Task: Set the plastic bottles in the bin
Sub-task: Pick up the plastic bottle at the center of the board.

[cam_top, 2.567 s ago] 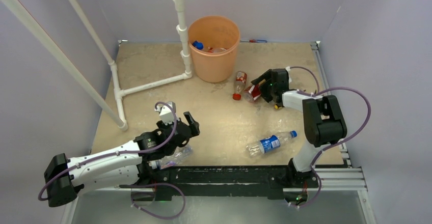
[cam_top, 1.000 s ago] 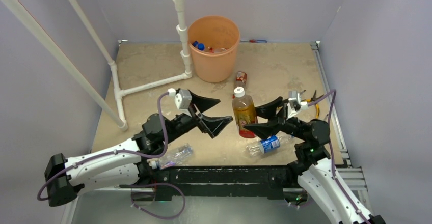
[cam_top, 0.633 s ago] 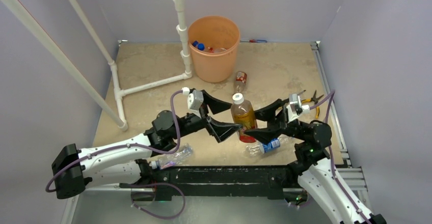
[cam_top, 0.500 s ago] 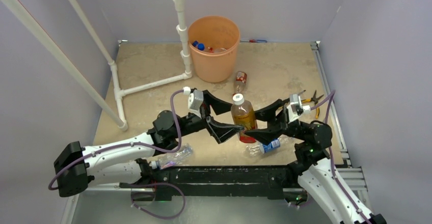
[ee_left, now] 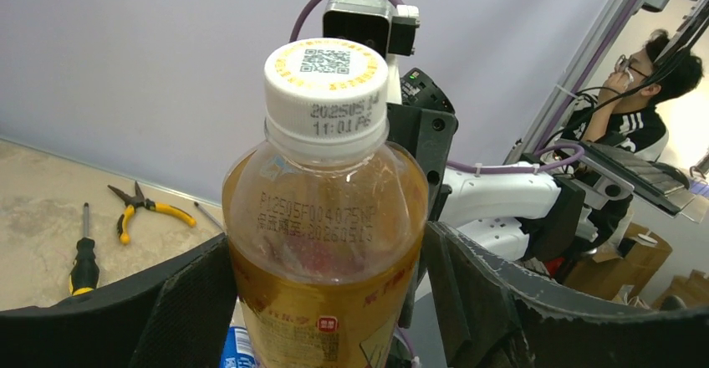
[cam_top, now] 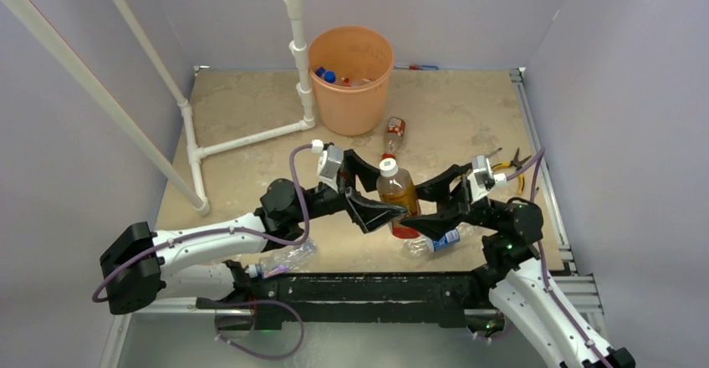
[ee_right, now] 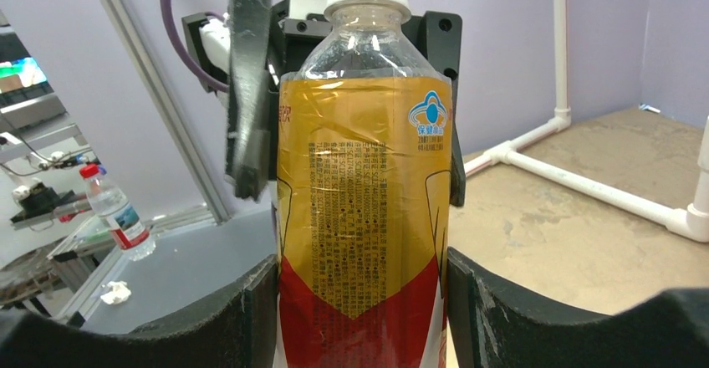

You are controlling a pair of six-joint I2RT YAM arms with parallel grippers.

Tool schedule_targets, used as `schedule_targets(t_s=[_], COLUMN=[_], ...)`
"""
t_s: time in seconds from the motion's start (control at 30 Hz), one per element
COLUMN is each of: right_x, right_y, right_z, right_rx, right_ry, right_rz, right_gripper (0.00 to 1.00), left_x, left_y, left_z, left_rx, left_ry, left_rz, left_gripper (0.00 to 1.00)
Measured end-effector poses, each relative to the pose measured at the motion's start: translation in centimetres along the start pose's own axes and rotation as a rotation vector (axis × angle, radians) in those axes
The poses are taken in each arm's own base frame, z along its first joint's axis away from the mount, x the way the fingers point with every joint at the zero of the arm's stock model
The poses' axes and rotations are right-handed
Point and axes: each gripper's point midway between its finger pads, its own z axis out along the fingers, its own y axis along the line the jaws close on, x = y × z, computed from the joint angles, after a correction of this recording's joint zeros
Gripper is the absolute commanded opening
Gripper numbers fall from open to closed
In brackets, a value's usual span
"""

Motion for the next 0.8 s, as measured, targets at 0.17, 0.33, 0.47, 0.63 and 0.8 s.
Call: schedule_targets(t_s=[0.17,0.33,0.47,0.63,0.8], right_x=[0.3,0.3,0.2,-0.7,-3.1], right_y=[0.0,-0.1,-0.3,-0.7,-0.2], right_z=[0.1,0.1,0.2,0.4,0.9], right_rx=[-0.003,0.000,0.011,0.055,0.076], right_ry=[0.009,0.008,0.015,0.012,-0.009], right_rz=[0.013,0.013,0.021,0.026,-0.009], right_gripper=[0.43,0.69,0.93,0.99,0.99], left_x=[0.8,0.7,0.5,-0.9,-3.3], left_y=[0.4,0.4,0.3,-0.1,-0.3], left_z=[0.4,0.5,0.4,-0.2,-2.0], left_rx=[0.001,0.007,0.006,-0.011,-0.069], left_ry=[0.016,0.012,0.007,-0.025,-0.101], left_rz=[-0.025,-0.023,-0.021,0.000,0.048], left_gripper=[0.51,0.41,0.39,0.31,0.30])
